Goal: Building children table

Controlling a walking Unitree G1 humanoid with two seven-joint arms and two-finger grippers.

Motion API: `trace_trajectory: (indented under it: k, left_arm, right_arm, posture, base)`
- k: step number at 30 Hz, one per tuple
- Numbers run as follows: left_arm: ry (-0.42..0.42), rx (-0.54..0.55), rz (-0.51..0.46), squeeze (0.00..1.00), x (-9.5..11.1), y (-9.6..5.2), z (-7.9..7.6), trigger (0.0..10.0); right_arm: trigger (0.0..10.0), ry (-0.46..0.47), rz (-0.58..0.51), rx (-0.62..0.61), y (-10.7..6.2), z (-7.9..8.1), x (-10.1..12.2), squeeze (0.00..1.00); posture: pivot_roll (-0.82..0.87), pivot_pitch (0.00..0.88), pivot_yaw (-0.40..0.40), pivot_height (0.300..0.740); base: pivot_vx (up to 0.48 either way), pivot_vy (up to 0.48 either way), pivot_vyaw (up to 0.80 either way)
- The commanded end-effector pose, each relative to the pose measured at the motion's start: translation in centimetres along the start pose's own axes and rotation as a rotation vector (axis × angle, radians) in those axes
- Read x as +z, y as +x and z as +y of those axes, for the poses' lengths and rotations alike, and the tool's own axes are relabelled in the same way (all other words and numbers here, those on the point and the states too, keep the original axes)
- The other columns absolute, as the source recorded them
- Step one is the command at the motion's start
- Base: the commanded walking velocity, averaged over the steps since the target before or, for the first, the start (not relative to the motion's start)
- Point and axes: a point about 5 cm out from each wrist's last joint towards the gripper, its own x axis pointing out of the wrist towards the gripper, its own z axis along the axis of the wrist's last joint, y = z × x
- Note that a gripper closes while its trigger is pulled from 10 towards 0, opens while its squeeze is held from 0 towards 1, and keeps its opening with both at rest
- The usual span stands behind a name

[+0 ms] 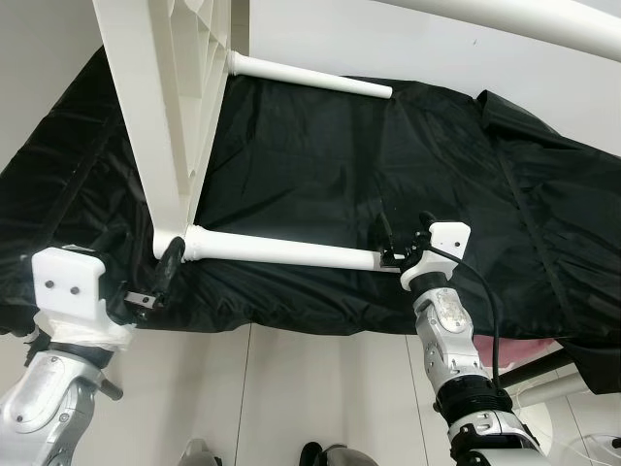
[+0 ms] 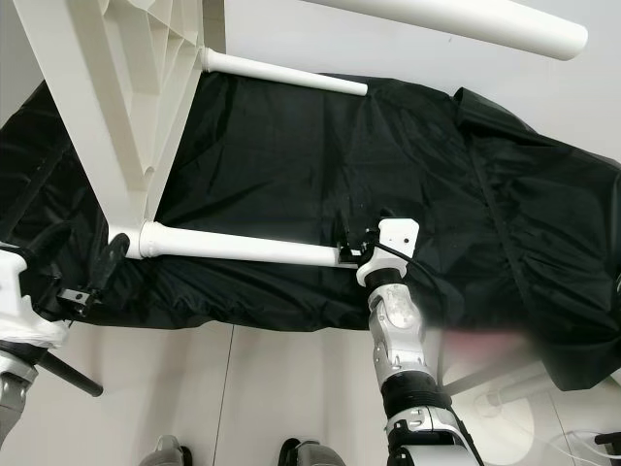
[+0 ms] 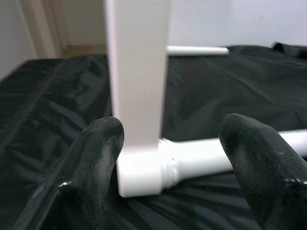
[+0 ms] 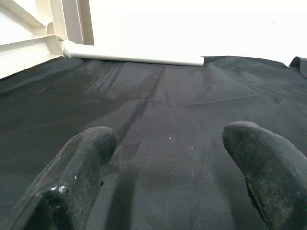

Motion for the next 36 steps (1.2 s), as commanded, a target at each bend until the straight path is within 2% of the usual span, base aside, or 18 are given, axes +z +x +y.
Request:
trace_trajectory:
  k: [1,10,14,18,24,29,30,33,36]
  left_arm:
    - [-0.006,-0.4,0.028,0.0,-0.8,-0.5,-2.4,10.0]
    - [-0.045,-0.41,0.063,0.0,-2.0,-0.2,-4.1,10.0]
    - [-0.071,-0.384,0.045,0.0,-2.3,0.5,-5.0,10.0]
    - [-0.139,-0.308,0.057,0.0,-3.4,1.6,-6.9,10.0]
    - [-0.127,-0.218,0.08,0.0,-4.4,2.5,-7.4,10.0]
    - [-0.143,-0.199,0.128,0.0,-5.2,3.0,-7.5,10.0]
    - [-0.118,-0.179,0.137,0.0,-5.4,3.3,-7.5,10.0]
    - [-0.171,-0.095,0.145,0.0,-5.6,4.9,-7.5,10.0]
    - [-0.176,-0.057,0.138,0.0,-5.5,5.4,-7.5,10.0]
  right_arm:
    - [10.0,-0.02,-0.013,-0.022,-0.2,-0.3,0.1,0.0]
    - [10.0,-0.057,-0.034,-0.055,-0.8,-0.1,0.4,0.0]
    - [10.0,-0.059,-0.045,-0.054,-1.4,0.2,0.6,0.0]
    - [10.0,-0.083,-0.071,-0.053,-2.9,0.7,0.9,0.0]
    - [10.0,-0.079,-0.046,-0.091,-3.5,1.0,1.1,0.0]
    - [10.0,-0.084,-0.037,-0.07,-3.5,1.5,1.1,0.0]
    - [10.0,-0.092,-0.023,-0.066,-3.6,1.6,0.9,0.0]
    - [10.0,-0.142,0.008,-0.032,-3.8,2.3,0.4,0.0]
    - [10.0,-0.137,0.008,-0.026,-3.9,2.5,0.4,0.0]
  posture:
    - [0.14,0.112,-0.126,0.74]
    - [0.13,0.105,-0.126,0.74]
    - [0.13,0.104,-0.129,0.74]
    - [0.12,0.096,-0.118,0.74]
    - [0.1,0.091,-0.109,0.74]
    - [0.1,0.088,-0.106,0.74]
    - [0.1,0.088,-0.104,0.74]
    - [0.1,0.093,-0.105,0.74]
    - [0.1,0.093,-0.105,0.74]
  base:
    - [0.0,0.0,0.0]
    - [0.0,0.0,0.0]
    - [0.0,0.0,0.0]
    - [0.0,0.0,0.0]
    - [0.0,0.0,0.0]
    - [0.0,0.0,0.0]
    - [0.0,0.0,0.0]
    - [0.0,0.0,0.0]
    - [0.0,0.0,0.0]
